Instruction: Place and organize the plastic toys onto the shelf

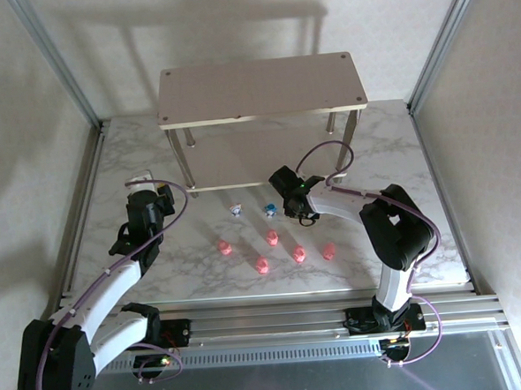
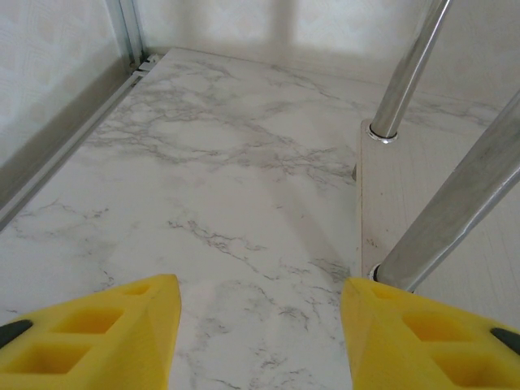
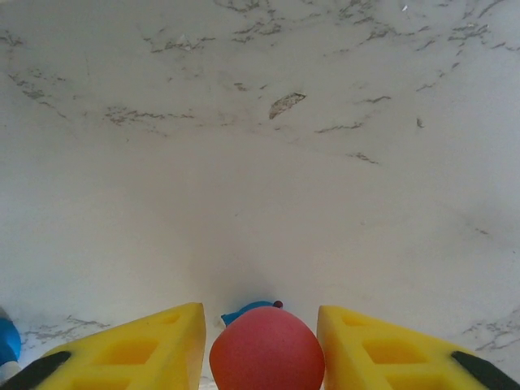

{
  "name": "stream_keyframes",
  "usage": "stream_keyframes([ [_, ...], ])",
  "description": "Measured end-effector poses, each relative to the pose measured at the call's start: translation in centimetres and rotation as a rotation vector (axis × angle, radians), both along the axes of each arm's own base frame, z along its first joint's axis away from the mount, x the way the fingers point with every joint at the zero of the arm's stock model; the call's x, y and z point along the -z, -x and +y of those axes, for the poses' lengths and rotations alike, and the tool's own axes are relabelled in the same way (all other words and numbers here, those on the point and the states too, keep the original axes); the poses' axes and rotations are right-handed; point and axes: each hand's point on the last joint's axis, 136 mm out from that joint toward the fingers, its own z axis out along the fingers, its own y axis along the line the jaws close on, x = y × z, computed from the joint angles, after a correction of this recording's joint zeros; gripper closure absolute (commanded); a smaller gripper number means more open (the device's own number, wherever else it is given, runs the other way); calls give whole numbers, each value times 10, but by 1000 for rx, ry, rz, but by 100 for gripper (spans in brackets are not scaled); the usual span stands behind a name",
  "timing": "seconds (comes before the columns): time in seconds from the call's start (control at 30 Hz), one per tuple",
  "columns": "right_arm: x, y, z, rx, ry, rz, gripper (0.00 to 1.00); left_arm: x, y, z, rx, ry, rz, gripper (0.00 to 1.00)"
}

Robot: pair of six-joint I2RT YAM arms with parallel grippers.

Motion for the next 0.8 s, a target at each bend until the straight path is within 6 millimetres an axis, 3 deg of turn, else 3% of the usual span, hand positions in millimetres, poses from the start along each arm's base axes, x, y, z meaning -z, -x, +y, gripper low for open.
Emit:
stream_keyframes([
  [0.8, -8, 2, -5, -161, 45, -47, 72, -4, 1, 0, 1, 3, -13, 47],
])
